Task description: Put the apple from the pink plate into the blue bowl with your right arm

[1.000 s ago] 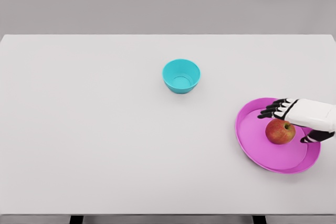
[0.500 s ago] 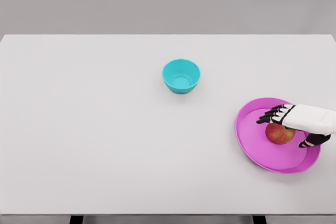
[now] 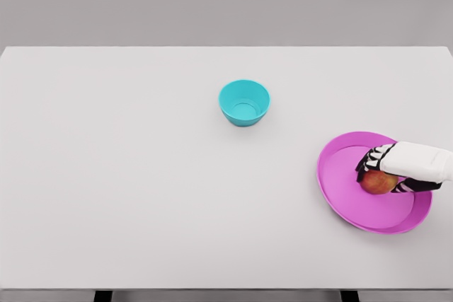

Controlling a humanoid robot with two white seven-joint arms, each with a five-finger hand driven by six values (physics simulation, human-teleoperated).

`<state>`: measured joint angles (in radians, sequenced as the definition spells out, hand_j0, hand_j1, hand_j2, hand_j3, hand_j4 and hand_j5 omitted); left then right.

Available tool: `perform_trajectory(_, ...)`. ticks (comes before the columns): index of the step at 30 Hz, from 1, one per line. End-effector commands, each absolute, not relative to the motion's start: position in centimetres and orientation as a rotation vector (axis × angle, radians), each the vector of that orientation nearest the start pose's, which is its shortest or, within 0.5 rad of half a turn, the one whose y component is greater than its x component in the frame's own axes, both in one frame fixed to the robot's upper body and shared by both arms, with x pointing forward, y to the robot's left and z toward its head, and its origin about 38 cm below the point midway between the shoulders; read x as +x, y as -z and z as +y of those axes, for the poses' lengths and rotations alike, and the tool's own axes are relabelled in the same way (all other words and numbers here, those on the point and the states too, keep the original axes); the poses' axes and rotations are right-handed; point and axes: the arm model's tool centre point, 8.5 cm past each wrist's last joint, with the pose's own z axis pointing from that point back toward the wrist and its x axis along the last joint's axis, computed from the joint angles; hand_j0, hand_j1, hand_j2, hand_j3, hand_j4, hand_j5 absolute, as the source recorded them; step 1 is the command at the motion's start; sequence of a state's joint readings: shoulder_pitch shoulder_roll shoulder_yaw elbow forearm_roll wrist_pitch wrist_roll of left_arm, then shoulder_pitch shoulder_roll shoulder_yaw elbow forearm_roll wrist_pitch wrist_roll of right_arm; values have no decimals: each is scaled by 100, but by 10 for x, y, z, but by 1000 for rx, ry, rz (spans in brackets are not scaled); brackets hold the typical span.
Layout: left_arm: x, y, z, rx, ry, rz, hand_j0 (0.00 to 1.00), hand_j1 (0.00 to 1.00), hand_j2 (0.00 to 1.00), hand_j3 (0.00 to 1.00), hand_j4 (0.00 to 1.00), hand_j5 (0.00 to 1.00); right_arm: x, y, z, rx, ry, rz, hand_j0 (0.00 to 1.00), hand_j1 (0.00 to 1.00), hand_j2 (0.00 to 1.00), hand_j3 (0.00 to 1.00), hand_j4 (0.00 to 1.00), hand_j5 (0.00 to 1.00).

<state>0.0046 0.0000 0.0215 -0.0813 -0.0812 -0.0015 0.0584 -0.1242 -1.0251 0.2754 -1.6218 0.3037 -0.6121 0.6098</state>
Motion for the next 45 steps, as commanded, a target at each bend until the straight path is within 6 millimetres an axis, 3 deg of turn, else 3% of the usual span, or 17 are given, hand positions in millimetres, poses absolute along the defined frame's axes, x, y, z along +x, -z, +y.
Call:
perform_trajectory(1,26,262,277,149,61,-77,100,100,100,100,100,100,337,-172,-385,-259,-2034,-1179,39,39,39,39,39,39)
perform_trajectory(23,26,262,277,149,61,-77,100,100,100,100,100,100,381,-214,-371,-384,-1969,-1352,36,36,36,36,36,36)
perform_trajectory(45,26,262,277,149,61,-77,100,100,100,100,100,100,421,-212,-327,-343,-1819,-1563,35,35,35,35,35,35)
